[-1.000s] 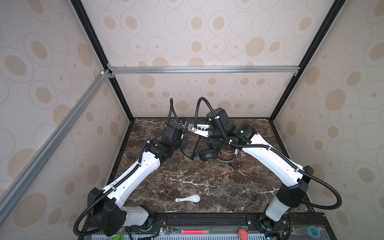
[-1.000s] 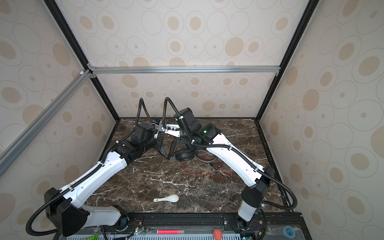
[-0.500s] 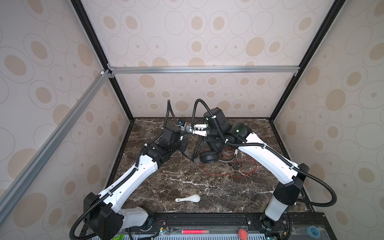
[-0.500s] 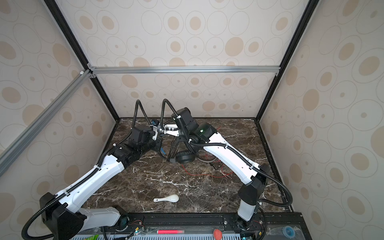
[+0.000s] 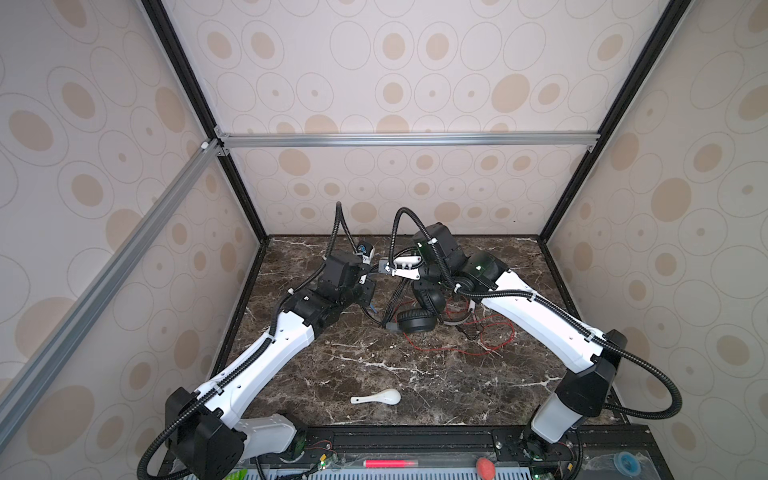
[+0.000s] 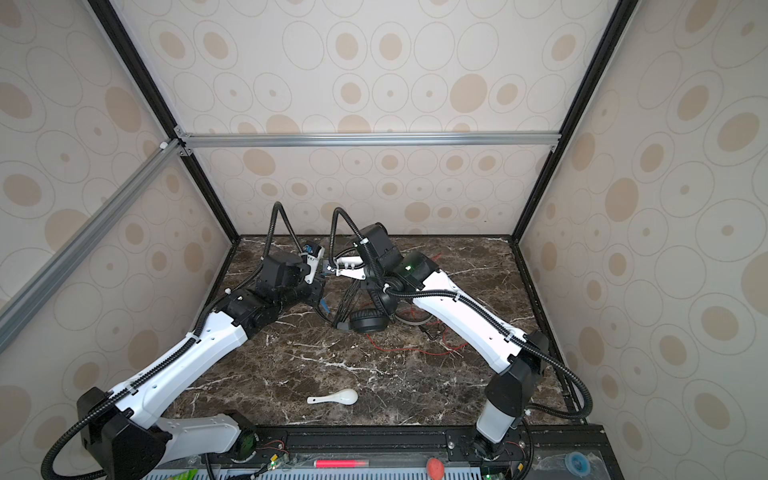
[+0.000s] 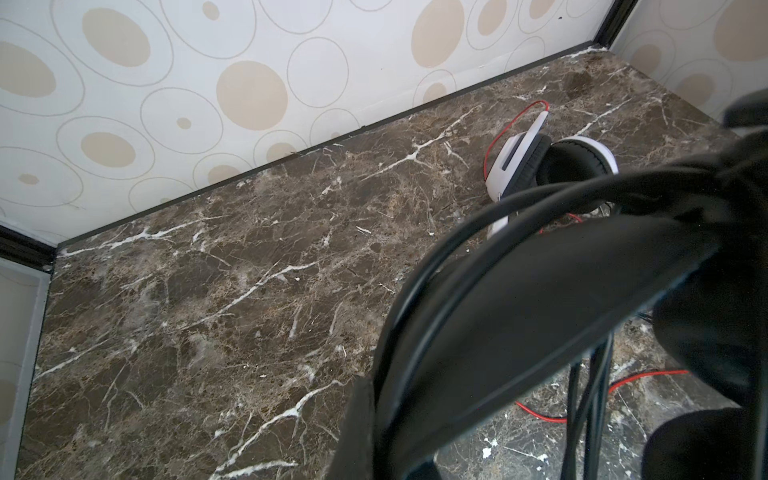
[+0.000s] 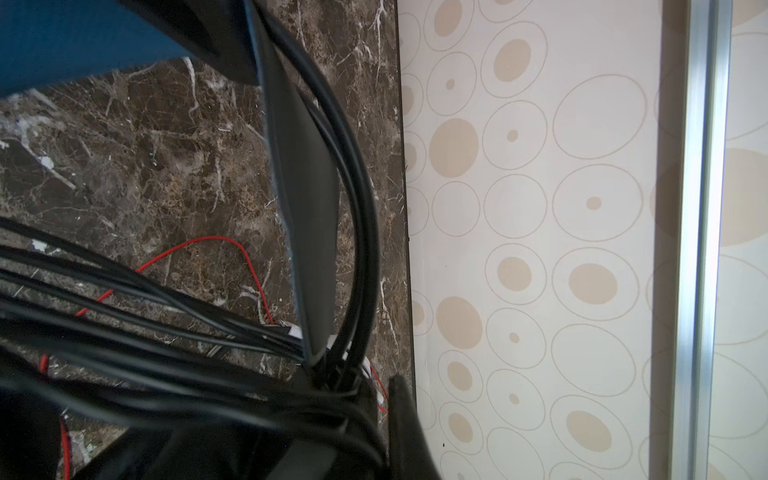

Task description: Wrap the headphones

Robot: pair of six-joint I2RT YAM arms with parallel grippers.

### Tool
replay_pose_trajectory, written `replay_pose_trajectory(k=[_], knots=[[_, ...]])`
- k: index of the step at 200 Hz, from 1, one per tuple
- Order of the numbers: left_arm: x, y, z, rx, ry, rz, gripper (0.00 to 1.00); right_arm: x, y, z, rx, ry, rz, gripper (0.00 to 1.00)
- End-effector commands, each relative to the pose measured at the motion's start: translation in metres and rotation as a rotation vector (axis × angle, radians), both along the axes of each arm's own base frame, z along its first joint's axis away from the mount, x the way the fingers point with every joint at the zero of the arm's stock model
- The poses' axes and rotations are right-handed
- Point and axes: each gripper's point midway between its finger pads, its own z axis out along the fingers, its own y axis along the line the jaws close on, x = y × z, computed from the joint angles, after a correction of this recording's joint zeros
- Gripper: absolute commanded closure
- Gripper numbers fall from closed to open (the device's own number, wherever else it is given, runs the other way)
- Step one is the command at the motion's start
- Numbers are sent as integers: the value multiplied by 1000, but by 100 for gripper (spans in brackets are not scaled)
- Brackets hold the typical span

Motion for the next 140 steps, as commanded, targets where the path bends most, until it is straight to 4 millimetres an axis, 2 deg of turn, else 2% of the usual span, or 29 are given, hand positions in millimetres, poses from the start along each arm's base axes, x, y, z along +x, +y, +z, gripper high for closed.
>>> replay_pose_trajectory(k=[1, 55, 106, 140], knots=[[-15, -2, 13, -7, -18, -55, 100, 12, -32, 23, 18, -67, -84, 98], [-16, -3, 15, -14, -24, -66, 100, 12, -35, 3, 2, -8, -83, 95], [-15, -1, 13, 5, -20, -60, 100, 23, -42, -25, -91, -7, -98, 93], [-15, -1, 10, 11, -10, -60, 100, 25, -40, -27, -52, 14, -104, 85]])
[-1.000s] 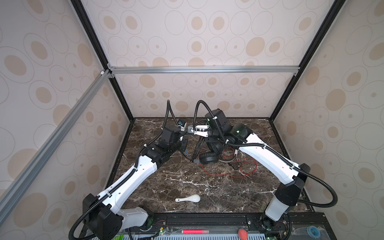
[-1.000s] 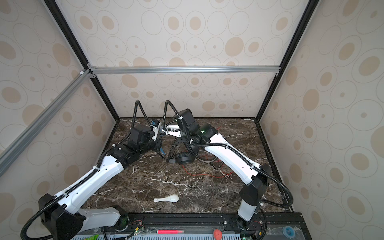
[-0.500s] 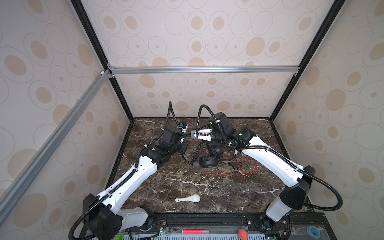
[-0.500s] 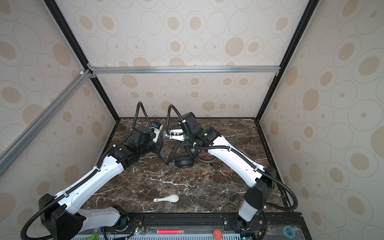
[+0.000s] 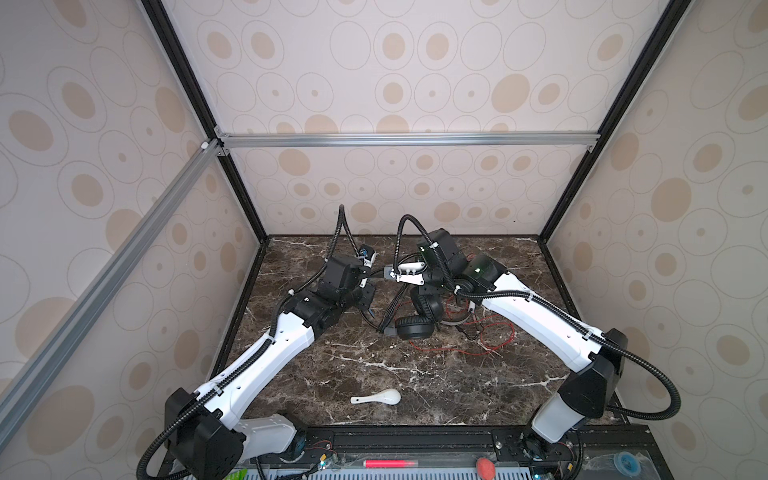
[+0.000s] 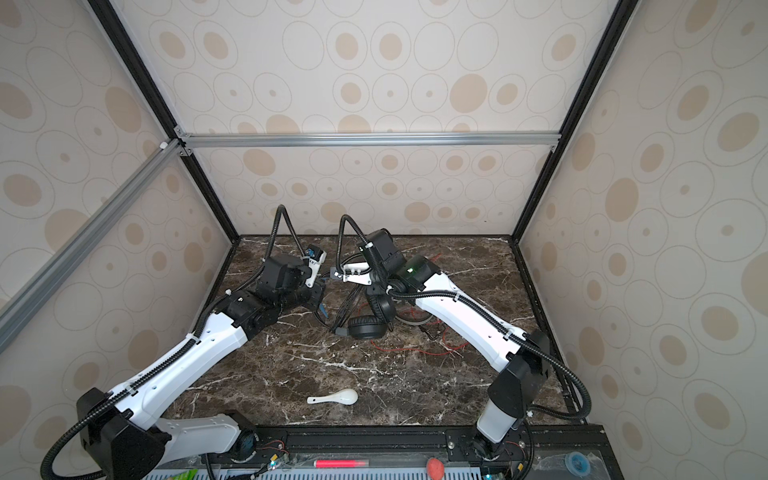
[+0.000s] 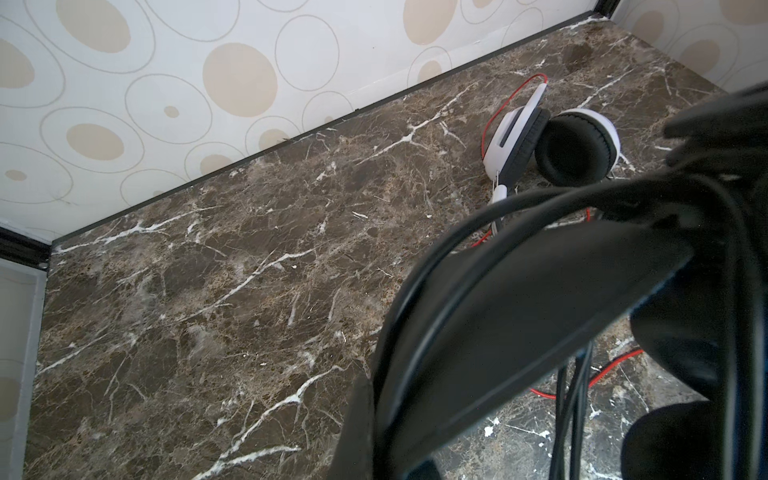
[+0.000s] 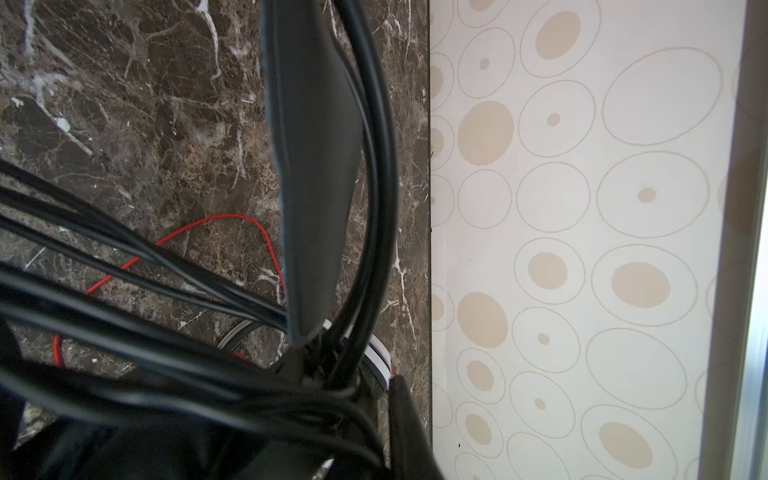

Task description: Wrap the headphones

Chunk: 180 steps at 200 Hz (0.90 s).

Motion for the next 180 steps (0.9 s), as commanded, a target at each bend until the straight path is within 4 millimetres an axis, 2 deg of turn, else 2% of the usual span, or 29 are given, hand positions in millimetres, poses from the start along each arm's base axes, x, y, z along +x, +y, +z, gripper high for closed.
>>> replay_pose_trajectory(k=[1, 79, 139, 180], knots=[[-9, -1, 18, -20, -31, -38, 100, 21, -29, 2, -24, -34, -108, 85], [-9, -1, 20, -15, -29, -36, 100, 27, -36, -15, -32, -13, -127, 76], [-8, -2, 20, -8, -24, -40, 100, 31, -38, -17, -13, -10, -136, 67], [-8, -2, 20, -5, -20, -42, 100, 32, -42, -21, -23, -10, -138, 65]])
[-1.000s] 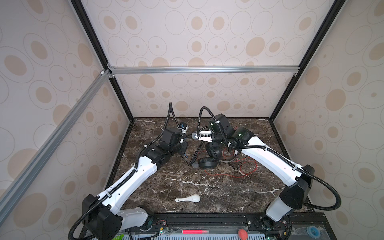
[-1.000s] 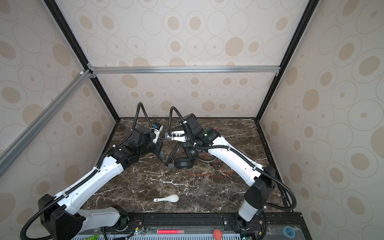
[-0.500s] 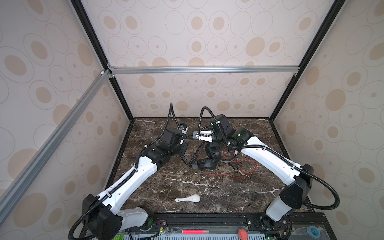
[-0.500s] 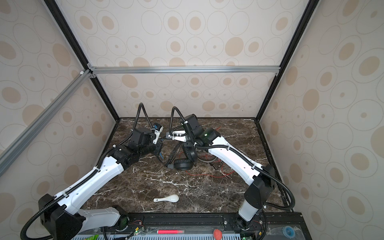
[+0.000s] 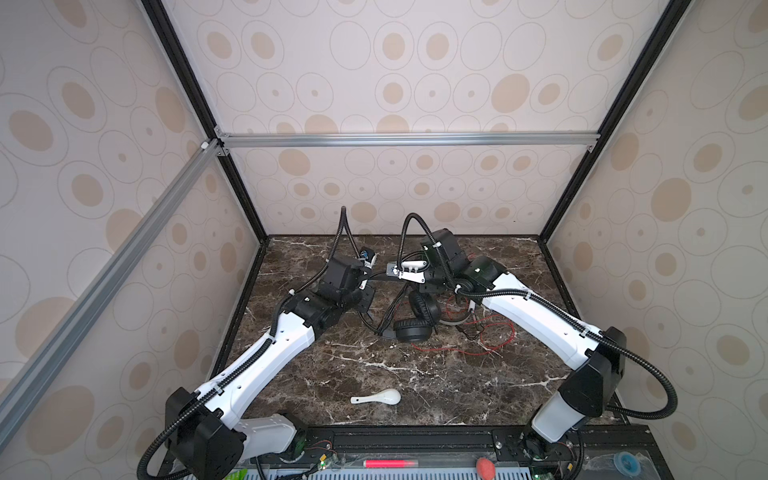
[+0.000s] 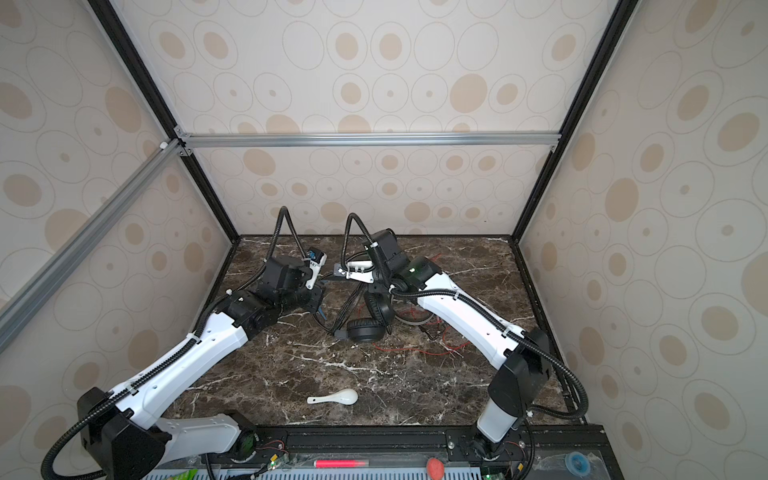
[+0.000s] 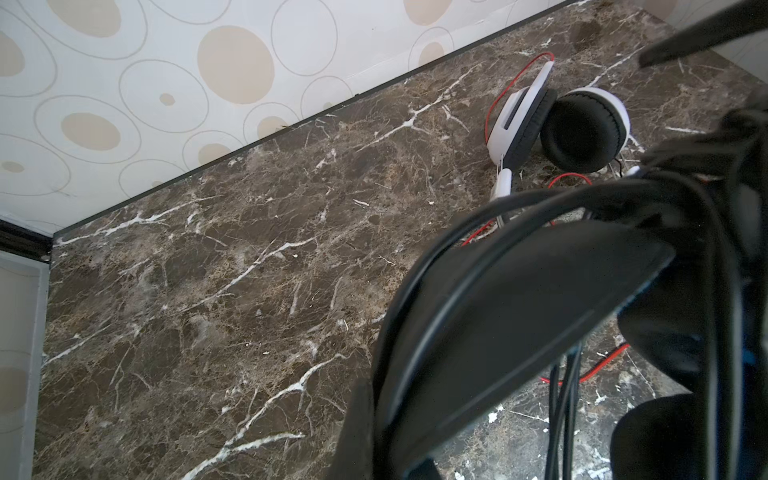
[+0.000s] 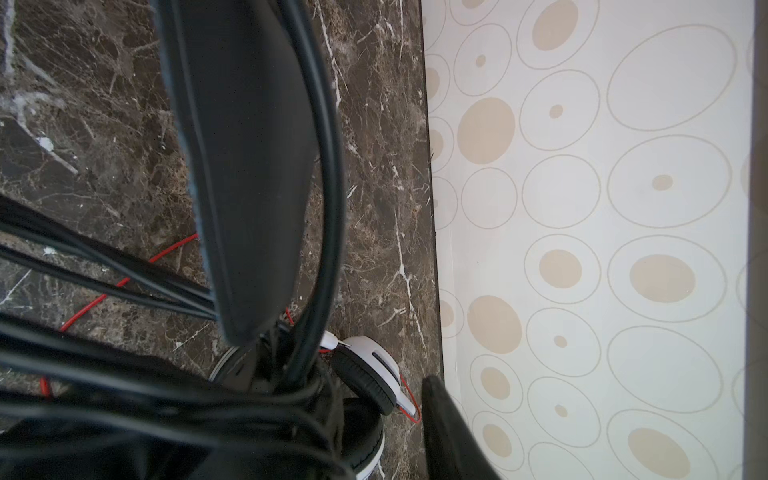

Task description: Wrap the headphones

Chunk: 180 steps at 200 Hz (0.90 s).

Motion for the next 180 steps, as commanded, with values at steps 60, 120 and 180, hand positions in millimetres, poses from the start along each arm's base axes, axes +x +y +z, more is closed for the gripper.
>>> replay_pose_trajectory(k=[60, 120, 180], knots=[[-7, -3, 26, -32, -39, -36, 100, 12, -38, -1, -9, -9, -121, 59], [-7, -4, 26, -37, -37, -39, 100, 15, -40, 0, -13, -24, -134, 61], [-8, -3, 29, -41, -42, -35, 100, 15, -41, 2, 29, -9, -145, 54]])
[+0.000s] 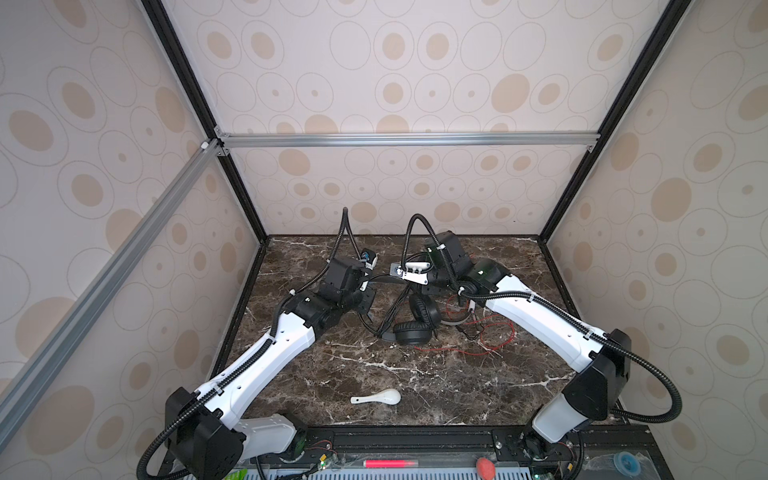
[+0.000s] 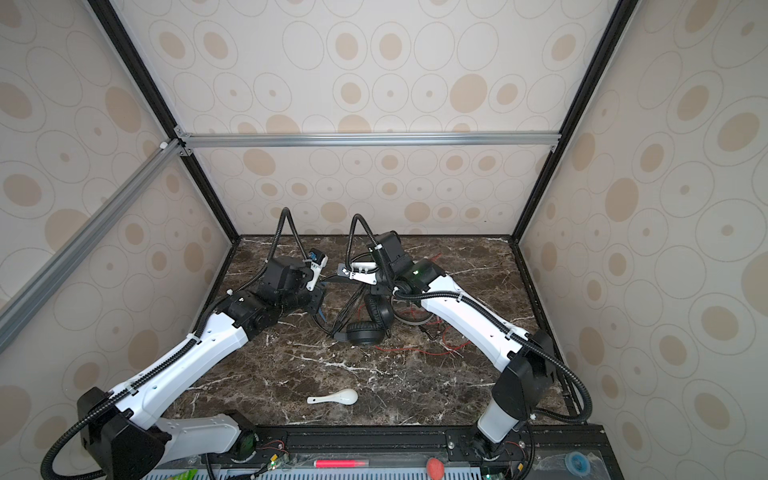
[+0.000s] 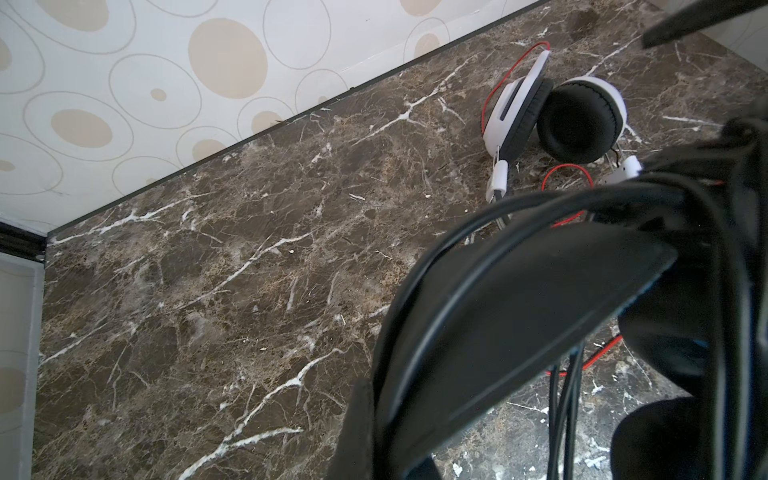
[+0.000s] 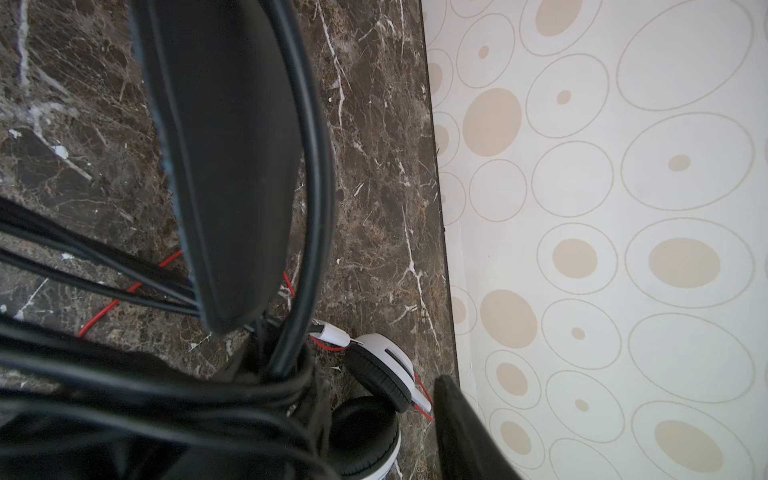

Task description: Wrap the headphones

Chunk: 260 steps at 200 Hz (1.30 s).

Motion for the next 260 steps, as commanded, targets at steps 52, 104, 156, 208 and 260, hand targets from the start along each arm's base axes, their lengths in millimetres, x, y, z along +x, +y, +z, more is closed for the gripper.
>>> replay_pose_trajectory(k=[52, 104, 156, 208, 260], knots=[[-4, -2, 29, -39, -45, -19, 100, 5, -41, 6, -1, -27, -116, 47], [-3, -3, 28, -33, -39, -21, 100, 1, -49, 8, -17, -37, -125, 44], [-3, -6, 30, -44, -38, -33, 100, 10, -54, 1, -72, -68, -145, 44], [-5, -6, 28, -55, -28, -28, 100, 15, -50, -6, -82, -70, -139, 42], [-6, -7, 28, -65, -27, -33, 100, 21, -39, 8, -47, -98, -113, 43]])
